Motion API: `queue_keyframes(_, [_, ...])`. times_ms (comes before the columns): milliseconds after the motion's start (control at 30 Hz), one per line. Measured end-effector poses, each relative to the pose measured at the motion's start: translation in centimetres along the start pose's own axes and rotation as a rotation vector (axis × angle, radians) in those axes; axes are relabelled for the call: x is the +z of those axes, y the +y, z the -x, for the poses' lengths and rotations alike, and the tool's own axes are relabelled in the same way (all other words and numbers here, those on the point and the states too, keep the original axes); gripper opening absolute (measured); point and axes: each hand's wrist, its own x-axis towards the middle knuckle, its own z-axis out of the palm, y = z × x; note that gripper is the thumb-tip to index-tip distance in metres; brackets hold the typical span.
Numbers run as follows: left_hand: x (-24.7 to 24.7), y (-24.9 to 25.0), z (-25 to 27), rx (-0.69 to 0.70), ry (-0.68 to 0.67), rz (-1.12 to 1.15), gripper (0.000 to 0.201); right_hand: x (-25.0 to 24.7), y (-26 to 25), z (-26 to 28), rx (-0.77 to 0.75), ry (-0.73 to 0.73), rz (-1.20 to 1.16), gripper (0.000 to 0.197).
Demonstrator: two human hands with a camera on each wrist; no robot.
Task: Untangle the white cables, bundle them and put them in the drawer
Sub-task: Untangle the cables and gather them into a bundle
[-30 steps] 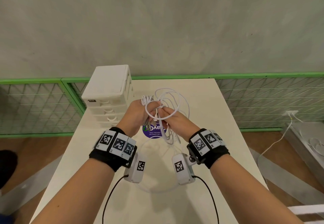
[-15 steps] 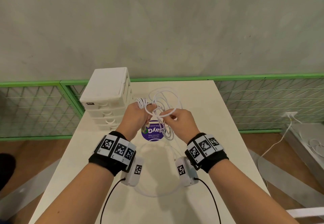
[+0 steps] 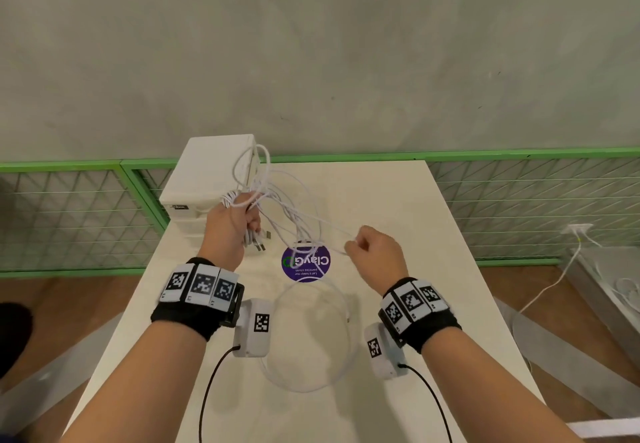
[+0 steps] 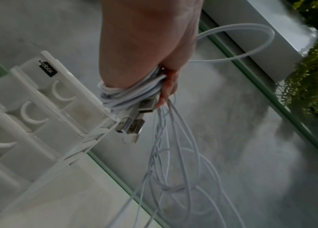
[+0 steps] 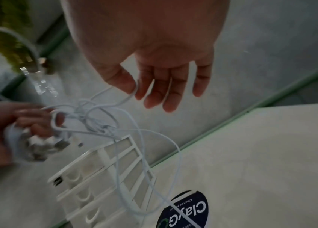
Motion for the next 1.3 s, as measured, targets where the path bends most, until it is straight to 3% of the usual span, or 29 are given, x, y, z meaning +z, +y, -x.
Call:
queue_keyframes(100, [0.1, -0.1, 0.4, -0.015, 0.012, -0.066, 0.023, -0.5, 1.0, -0.8, 0.215, -0.05, -0.063, 0.022])
queue_keyframes(267, [1.3, -0.1, 0.9, -0.029, 0.009, -0.086, 0.022, -0.7, 2.8, -2.8, 0.426, -0.154, -0.149, 0.012])
queue_keyframes(333, [1.6, -0.1, 1.1, 0.006, -0.026, -0.105, 0.02, -0.7, 3.0, -2.9, 0.359, -0.142, -0.233, 0.031])
queue_keyframes(400, [1.8, 0.1, 1.2, 0.049, -0.059, -0.133, 0.017, -1.1, 2.2, -2.5, 0.167, -0.145, -0.284, 0.051])
queue_keyframes(500, [2.2, 0.5, 1.3, 0.088, -0.08, -0.25, 0.021, -2.2, 0.2, -2.4, 0.002, -0.334, -0.25, 0.087])
queue_keyframes(600, [2.5, 0.2, 1.4, 0.083, -0.14, -0.21, 0.025, -3.5, -2.2, -3.1, -0.098, -0.394, -0.294, 0.098])
queue_keyframes(700, [3.0, -0.4, 1.5, 0.079, -0.168, -0.207, 0.02, -2.9, -3.7, -3.1, -0.137, -0.619, -0.221, 0.091])
queue_keyframes(767, [3.3, -0.6, 1.7, 0.079, -0.177, -0.202, 0.018, -2.0, -4.0, -2.9, -0.115, -0.663, -0.252, 0.084])
queue_keyframes(900, [3.4, -0.8, 1.4, 0.065, -0.11, -0.099, 0.021, -1.4, -4.7, -2.3, -0.151, -0.422, -0.473, 0.031])
queue_keyframes(1000, [2.7, -0.9, 0.7, 0.056, -0.026, -0.045, 0.025, -1.9, -4.6, -2.2, -0.173, -0.262, -0.6, 0.023])
queue_keyframes(1167, [1.0, -0.3, -1.1, -0.001, 0.055, 0.123, 0.032, -3.0, -2.0, -2.2, -0.086, -0.272, -0.555, 0.006])
queue_keyframes(1300, [1.4, -0.6, -1.7, -0.042, 0.041, 0.166, 0.024, -2.7, 1.4, -2.2, 0.004, -0.165, -0.569, 0.014])
